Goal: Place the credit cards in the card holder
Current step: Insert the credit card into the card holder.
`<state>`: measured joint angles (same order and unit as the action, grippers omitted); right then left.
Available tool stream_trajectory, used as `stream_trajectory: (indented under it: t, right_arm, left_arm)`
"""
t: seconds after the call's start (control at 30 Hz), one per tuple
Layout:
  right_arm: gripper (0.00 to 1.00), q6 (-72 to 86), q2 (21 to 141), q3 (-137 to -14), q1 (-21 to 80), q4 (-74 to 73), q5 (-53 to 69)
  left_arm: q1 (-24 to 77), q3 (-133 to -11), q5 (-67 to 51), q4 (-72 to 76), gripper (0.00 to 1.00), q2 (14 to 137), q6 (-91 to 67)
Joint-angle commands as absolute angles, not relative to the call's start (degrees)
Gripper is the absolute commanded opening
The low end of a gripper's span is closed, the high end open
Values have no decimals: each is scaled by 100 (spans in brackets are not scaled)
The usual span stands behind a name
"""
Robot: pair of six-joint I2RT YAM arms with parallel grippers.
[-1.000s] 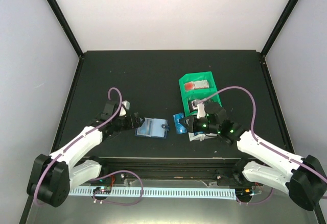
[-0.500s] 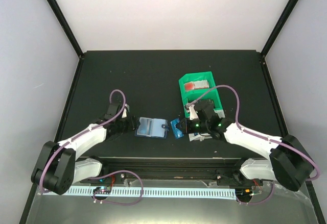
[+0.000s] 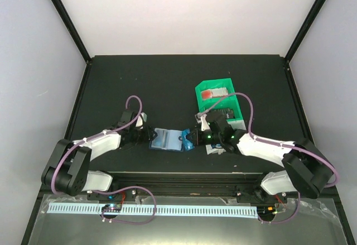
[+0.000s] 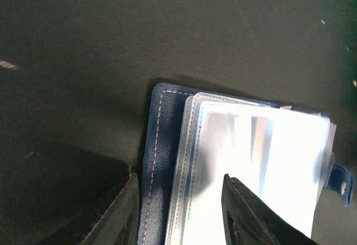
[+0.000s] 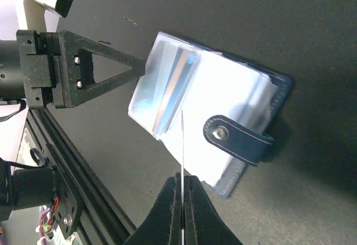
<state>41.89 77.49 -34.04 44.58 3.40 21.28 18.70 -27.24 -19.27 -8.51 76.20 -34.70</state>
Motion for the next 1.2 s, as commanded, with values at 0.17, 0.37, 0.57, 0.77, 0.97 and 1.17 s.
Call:
stream_trajectory:
  t: [0.17, 0.37, 0.57, 0.77, 0.97, 1.17]
  right_arm:
    - [2, 4921, 8359, -3781, 4807, 1339, 1381]
    - [2, 5023, 8919, -4118, 4816, 1590, 1403]
    - [2, 5101, 9462, -4299, 4814, 1844, 1441]
    - [2, 5033, 9861, -4574, 4817, 1626, 1414]
    - [2, 5236, 10122, -4625, 4822, 1803, 1540]
    - [2, 5474, 10323, -4518, 4858, 1907, 1563]
  left_arm:
    - [1975, -2642, -2788, -745, 34, 7968, -3375]
    - [2028, -2529, -2740, -779, 31, 7957, -3278]
    - [2038, -2394, -2553, -938, 31, 7812, -3204]
    - [2039, -2322, -2546, -995, 32, 7694, -3166]
    - [2039, -2269, -2655, -941, 32, 7687, -3174]
    - [2039, -2217, -2698, -906, 32, 7657, -3174]
